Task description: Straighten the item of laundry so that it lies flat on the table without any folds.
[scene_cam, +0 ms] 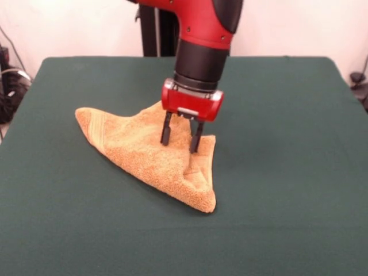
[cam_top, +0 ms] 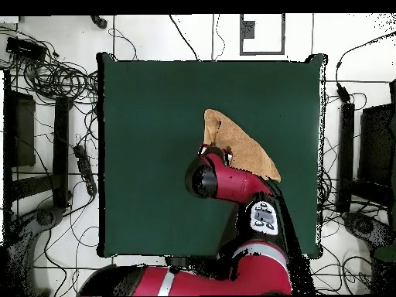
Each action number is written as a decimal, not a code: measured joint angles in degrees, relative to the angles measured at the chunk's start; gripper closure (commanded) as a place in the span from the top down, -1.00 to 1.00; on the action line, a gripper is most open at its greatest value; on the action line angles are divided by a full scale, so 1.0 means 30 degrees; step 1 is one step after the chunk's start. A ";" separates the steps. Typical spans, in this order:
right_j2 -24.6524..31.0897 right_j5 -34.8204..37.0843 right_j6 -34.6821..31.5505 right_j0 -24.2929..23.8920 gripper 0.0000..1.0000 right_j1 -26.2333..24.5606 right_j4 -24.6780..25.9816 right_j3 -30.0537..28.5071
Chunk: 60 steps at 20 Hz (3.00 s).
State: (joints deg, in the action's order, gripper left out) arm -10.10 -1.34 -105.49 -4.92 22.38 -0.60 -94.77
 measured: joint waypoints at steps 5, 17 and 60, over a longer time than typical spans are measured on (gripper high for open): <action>0.0267 -0.0200 0.0000 -0.0352 1.00 -0.0367 -0.0004 0.0112; 0.0282 -0.0615 0.0000 -0.0352 -1.00 -0.0427 -0.0004 0.0152; 0.1525 0.9233 0.0004 -0.2960 -1.00 0.2971 0.2539 0.5090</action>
State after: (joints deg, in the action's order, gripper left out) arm -5.53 26.36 -105.48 -13.80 31.29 7.02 -79.50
